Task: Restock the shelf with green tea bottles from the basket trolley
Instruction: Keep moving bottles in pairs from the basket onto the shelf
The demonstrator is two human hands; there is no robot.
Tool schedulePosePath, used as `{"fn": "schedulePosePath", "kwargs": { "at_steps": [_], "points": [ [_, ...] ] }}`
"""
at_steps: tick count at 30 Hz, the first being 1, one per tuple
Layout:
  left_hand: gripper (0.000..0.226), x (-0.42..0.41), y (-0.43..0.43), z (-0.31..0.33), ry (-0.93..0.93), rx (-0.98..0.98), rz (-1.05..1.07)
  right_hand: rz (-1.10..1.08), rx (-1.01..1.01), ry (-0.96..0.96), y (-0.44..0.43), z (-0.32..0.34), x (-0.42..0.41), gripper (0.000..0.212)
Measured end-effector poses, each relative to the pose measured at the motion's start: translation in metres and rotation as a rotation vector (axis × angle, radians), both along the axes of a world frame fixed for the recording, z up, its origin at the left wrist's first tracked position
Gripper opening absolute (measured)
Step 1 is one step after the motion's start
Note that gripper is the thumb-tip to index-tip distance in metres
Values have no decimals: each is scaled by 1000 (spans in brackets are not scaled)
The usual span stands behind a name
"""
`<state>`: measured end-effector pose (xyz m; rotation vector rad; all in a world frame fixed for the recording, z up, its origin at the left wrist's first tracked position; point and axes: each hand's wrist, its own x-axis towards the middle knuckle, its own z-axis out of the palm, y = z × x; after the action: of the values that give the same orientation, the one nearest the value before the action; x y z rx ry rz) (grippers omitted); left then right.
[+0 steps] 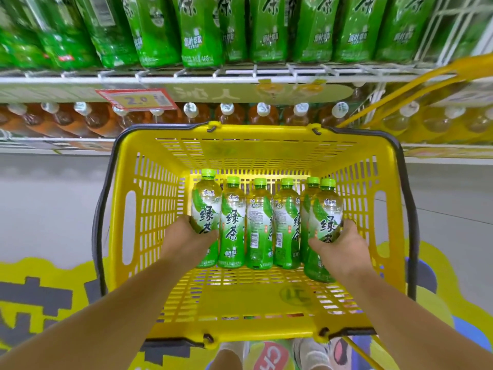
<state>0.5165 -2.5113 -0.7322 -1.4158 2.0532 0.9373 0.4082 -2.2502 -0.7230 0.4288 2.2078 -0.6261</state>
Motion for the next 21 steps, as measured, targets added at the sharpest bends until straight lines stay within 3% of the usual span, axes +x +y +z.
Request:
{"fn": "schedulePosePath", "kwargs": {
  "at_steps": [6,14,21],
  "points": [
    [44,-17,35,24,64,77,3,17,-57,12,-6,6,5,51],
    [46,-38,80,41,84,268,86,41,-189,55,-14,30,1,62],
    [45,-33,85,81,143,371,88,65,-263,100,-11,69,-5,47]
  ]
}}
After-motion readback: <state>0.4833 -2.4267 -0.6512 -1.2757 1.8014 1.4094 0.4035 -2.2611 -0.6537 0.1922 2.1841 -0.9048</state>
